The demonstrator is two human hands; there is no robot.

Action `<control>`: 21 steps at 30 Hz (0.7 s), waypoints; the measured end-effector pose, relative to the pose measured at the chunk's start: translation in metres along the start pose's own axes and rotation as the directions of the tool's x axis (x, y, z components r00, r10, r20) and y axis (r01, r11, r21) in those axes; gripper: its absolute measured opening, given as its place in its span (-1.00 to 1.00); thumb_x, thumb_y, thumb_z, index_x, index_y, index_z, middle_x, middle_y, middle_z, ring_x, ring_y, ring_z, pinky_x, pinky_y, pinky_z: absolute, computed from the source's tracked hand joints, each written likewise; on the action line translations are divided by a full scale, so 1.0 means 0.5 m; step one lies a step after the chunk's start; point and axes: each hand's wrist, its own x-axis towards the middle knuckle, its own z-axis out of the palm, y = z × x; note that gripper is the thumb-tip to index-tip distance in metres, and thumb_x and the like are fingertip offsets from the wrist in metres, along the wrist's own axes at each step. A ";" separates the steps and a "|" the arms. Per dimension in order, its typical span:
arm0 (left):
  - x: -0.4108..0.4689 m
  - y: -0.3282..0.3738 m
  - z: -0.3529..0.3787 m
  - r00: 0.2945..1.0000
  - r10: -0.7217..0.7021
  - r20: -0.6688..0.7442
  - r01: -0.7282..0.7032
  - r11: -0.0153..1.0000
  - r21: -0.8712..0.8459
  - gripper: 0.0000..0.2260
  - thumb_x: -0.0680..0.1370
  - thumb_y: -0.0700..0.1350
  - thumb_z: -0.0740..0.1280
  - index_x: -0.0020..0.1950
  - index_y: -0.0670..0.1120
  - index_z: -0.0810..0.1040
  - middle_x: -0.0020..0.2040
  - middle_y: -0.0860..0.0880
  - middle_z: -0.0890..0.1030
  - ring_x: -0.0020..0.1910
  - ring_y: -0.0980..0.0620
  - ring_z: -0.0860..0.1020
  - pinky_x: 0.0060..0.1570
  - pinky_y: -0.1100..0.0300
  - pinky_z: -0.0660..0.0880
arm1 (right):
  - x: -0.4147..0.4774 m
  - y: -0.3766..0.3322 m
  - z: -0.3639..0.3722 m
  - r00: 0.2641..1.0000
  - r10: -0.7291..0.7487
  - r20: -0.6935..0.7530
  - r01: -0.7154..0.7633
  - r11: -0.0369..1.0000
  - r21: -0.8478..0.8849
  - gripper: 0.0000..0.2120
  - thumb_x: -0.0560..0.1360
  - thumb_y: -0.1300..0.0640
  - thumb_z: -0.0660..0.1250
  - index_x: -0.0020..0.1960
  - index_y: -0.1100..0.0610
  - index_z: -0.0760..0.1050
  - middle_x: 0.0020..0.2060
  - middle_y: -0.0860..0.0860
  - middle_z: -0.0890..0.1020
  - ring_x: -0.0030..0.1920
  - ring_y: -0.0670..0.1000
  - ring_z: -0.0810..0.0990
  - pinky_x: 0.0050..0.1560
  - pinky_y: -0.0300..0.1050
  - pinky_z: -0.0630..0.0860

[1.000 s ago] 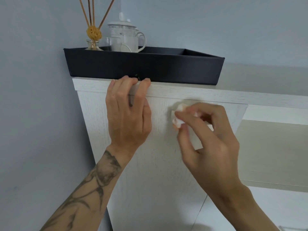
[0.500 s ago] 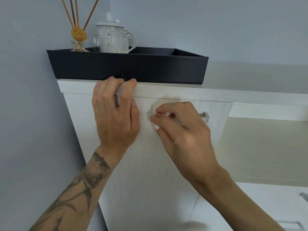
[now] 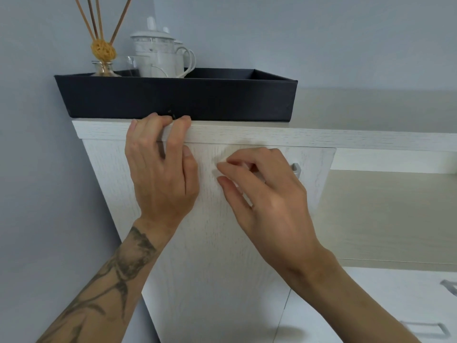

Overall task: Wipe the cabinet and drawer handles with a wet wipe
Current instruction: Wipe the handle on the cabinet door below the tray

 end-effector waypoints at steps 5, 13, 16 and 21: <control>-0.002 0.000 0.000 1.000 -0.003 0.005 0.003 1.000 0.007 -0.68 0.74 -0.13 0.09 0.43 -0.17 0.47 0.36 -0.16 0.39 0.40 -0.19 0.39 0.39 -0.31 0.40 | -0.011 0.013 -0.014 0.998 -0.025 -0.052 0.025 1.000 -0.010 -0.91 0.55 0.32 0.52 0.05 0.25 0.73 0.01 0.11 0.71 0.02 0.13 0.65 0.02 -0.08 0.57; 0.001 0.002 -0.001 1.000 0.001 0.015 -0.001 1.000 0.010 -0.67 0.74 -0.12 0.07 0.44 -0.15 0.46 0.36 -0.16 0.39 0.40 -0.18 0.39 0.38 -0.33 0.40 | -0.036 0.048 -0.047 0.991 -0.025 -0.128 0.024 1.000 -0.014 -0.93 0.60 0.30 0.49 0.06 0.25 0.75 0.02 0.10 0.74 0.08 0.11 0.68 0.17 -0.19 0.57; 0.001 0.001 -0.003 1.000 0.000 0.013 0.000 1.000 0.013 -0.66 0.74 -0.12 0.07 0.43 -0.17 0.48 0.35 -0.16 0.39 0.40 -0.19 0.40 0.38 -0.33 0.40 | -0.025 0.042 -0.035 0.994 -0.075 -0.076 0.077 0.997 0.028 -0.91 0.60 0.30 0.49 0.09 0.24 0.75 0.05 0.09 0.74 0.12 0.08 0.66 0.20 -0.22 0.56; 0.002 0.003 -0.006 1.000 0.001 0.019 -0.001 1.000 0.004 -0.65 0.74 -0.12 0.06 0.42 -0.20 0.49 0.34 -0.17 0.40 0.38 -0.19 0.40 0.35 -0.36 0.41 | -0.055 0.105 -0.089 0.990 -0.057 -0.131 0.055 0.998 -0.022 -0.93 0.59 0.30 0.51 0.05 0.25 0.76 0.00 0.12 0.74 0.03 0.14 0.70 0.10 -0.10 0.60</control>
